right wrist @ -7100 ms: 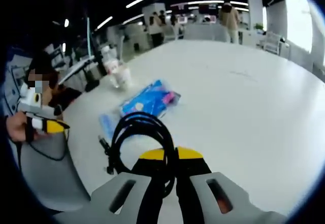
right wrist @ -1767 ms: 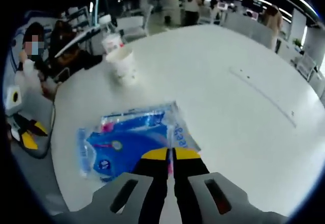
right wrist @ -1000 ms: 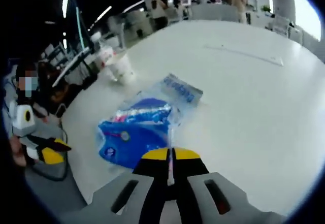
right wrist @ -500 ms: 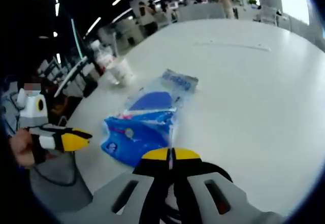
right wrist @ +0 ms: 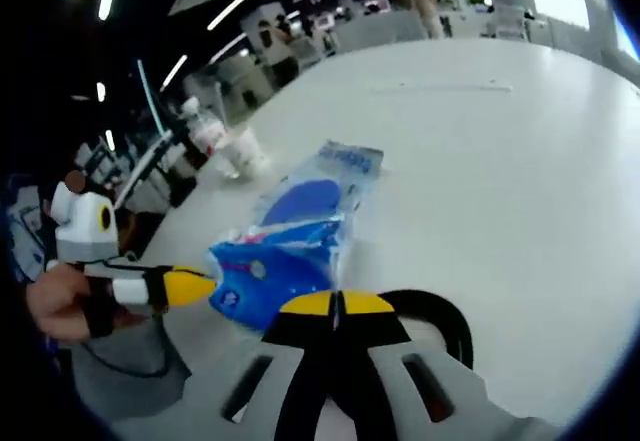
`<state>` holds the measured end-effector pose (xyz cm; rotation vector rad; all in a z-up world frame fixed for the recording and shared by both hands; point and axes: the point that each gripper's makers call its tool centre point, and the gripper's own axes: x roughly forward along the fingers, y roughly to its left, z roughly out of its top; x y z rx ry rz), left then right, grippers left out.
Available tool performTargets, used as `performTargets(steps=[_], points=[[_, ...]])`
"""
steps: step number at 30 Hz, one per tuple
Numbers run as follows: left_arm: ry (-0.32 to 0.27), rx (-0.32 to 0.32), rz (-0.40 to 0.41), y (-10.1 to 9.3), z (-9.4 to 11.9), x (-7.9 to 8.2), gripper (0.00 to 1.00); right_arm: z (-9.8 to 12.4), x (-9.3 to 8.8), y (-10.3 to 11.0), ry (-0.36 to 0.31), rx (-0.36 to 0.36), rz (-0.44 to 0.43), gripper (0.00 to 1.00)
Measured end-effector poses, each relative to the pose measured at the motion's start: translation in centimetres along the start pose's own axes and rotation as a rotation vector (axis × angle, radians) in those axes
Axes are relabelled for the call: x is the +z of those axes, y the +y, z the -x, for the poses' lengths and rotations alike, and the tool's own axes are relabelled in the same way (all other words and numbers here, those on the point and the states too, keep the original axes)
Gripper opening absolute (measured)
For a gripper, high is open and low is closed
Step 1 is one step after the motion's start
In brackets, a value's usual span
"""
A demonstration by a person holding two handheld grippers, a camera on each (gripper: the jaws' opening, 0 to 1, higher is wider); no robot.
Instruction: Arrange the tabletop items into an orderly group along one side of the table until the central work area is clear of visible clutter.
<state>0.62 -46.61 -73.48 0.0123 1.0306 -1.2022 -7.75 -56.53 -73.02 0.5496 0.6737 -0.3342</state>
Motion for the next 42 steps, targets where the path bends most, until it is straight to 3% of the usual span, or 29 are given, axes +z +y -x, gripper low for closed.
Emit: performTargets(steps=[13, 16, 20, 28, 36, 42], points=[[0.016, -0.023, 0.007, -1.6, -0.3, -0.5, 0.0, 2.2, -0.6, -1.0, -0.06, -0.012, -0.072, 0.0], [0.019, -0.027, 0.041, -2.2, -0.5, -0.7, 0.0, 2.7, -0.6, -1.4, -0.087, -0.017, -0.069, 0.0], [0.06, -0.045, -0.03, -3.5, -0.8, -1.5, 0.0, 3.5, -1.5, -2.0, -0.086, -0.03, -0.069, 0.0], [0.096, -0.084, -0.068, -5.1, -1.9, -1.7, 0.0, 5.0, -2.3, -3.7, -0.104, -0.059, -0.111, 0.0], [0.136, -0.115, -0.112, -6.9, -3.6, -1.5, 0.0, 5.5, -0.6, -5.8, -0.152, -0.087, -0.154, 0.0], [0.145, -0.136, -0.156, -7.8, -5.3, 0.3, 0.0, 5.5, 1.5, -7.7, -0.197, -0.108, -0.175, 0.0]])
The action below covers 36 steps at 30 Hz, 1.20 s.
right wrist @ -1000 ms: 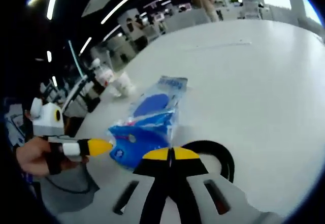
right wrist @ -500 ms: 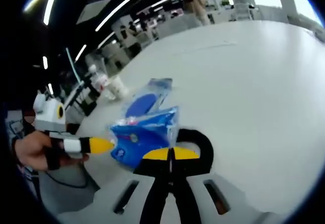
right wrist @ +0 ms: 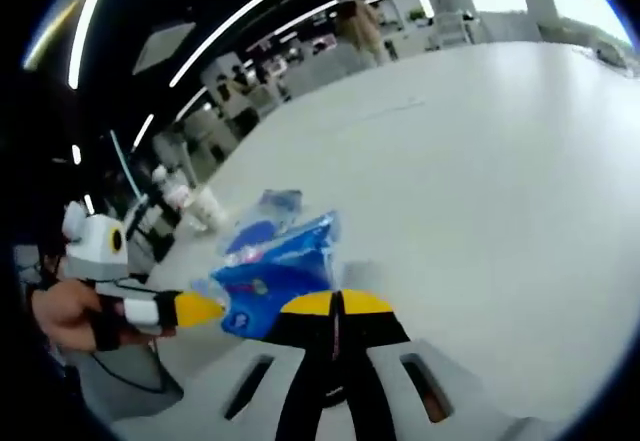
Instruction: Arrange the tabletop items into an orderly group along one side of the table until the central work area is clear of visible clutter.
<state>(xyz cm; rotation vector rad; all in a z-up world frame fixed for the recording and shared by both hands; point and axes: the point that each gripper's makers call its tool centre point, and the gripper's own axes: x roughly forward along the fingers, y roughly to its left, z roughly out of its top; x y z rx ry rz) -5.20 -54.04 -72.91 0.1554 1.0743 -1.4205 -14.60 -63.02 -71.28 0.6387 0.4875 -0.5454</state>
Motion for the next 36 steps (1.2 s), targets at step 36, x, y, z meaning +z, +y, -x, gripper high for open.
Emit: performTargets(steps=[36], points=[[-0.023, -0.004, -0.043, -0.4, -8.8, 9.4, 0.07, -5.4, 6.5, -8.6, -0.037, -0.088, -0.135, 0.0]])
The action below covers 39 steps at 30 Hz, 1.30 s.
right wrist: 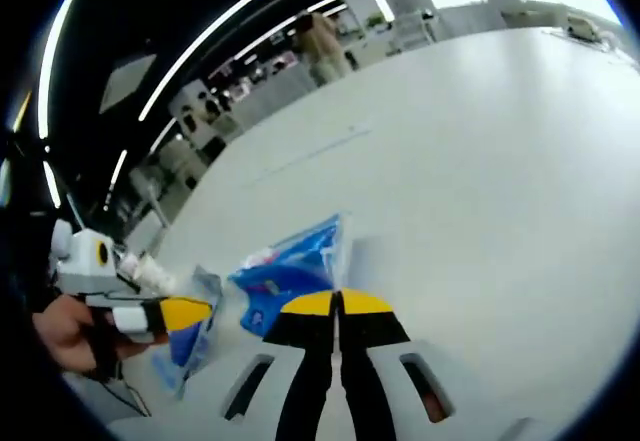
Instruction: Arrange the tabletop items into an orderly group along one side of the table until the central work area is clear of visible clutter.
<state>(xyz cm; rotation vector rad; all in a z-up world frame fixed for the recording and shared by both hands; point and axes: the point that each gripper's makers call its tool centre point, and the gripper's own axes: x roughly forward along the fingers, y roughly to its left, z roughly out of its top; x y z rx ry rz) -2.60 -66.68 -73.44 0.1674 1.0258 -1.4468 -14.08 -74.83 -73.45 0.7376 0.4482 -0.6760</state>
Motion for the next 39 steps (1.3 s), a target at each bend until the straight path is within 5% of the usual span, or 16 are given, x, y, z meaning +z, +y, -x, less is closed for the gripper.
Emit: performTargets(steps=[17, 31, 39], points=[[-0.037, 0.041, 0.076, 3.0, 4.5, -3.1, 0.06, -1.0, -0.6, -1.0, 0.056, -0.028, 0.071, 0.0], [-0.097, 0.053, 0.144, 4.1, 8.9, -4.8, 0.06, 0.8, -0.4, -1.1, 0.06, -0.035, 0.08, 0.03], [-0.11, 0.08, 0.175, 5.0, 11.5, -6.8, 0.06, 1.5, 0.3, -0.3, 0.058, -0.022, 0.154, 0.05]])
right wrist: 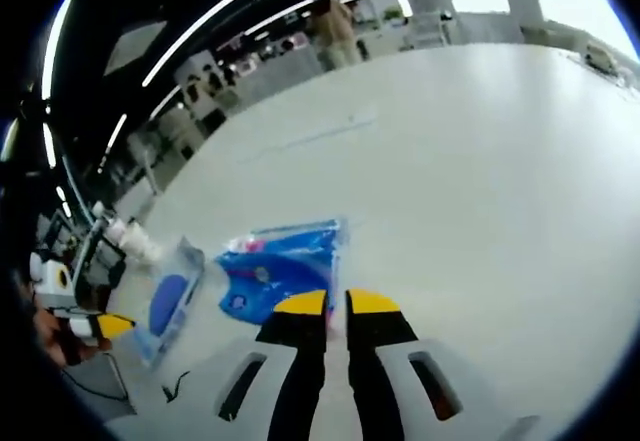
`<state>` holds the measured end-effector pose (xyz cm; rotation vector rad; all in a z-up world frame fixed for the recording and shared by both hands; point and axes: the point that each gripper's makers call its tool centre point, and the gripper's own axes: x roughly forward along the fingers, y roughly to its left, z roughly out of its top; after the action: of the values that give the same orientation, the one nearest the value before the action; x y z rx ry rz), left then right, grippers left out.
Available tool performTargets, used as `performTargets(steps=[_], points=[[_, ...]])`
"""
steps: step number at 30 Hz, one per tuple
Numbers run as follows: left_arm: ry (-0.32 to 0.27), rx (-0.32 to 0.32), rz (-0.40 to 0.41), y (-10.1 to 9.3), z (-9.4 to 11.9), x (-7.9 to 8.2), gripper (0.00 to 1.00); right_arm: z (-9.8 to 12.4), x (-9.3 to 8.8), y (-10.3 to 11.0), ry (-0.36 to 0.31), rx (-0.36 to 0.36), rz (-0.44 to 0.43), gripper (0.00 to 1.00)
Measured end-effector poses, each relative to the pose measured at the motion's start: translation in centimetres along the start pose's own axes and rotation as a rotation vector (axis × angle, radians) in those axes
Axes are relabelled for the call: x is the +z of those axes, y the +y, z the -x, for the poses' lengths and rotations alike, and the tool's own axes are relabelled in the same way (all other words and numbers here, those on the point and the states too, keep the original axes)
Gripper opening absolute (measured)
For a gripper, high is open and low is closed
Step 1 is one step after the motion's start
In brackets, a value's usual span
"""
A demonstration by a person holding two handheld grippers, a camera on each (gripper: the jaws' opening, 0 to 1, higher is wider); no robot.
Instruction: Arrange the tabletop items into an orderly group along one side of the table until the central work area is clear of visible clutter.
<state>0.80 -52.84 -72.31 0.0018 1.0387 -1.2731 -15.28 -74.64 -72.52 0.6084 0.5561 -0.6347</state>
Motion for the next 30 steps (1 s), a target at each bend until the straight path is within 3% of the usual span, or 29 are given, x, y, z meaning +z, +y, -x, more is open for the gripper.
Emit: performTargets(steps=[14, 22, 25, 30], points=[[-0.048, 0.047, 0.065, 2.0, 3.8, -0.1, 0.13, 0.0, 2.0, 2.9, 0.01, 0.042, 0.197, 0.13], [-0.047, 0.113, 0.139, 4.3, 5.3, -2.1, 0.19, -1.4, 3.2, 6.0, 0.01, 0.093, 0.279, 0.17], [-0.022, 0.163, 0.122, 5.5, 5.7, -3.0, 0.21, -2.0, 3.5, 7.5, 0.006, 0.116, 0.292, 0.17], [-0.017, 0.169, 0.169, 6.2, 5.9, -3.9, 0.23, -3.0, 3.6, 10.5, 0.017, 0.174, 0.337, 0.18]])
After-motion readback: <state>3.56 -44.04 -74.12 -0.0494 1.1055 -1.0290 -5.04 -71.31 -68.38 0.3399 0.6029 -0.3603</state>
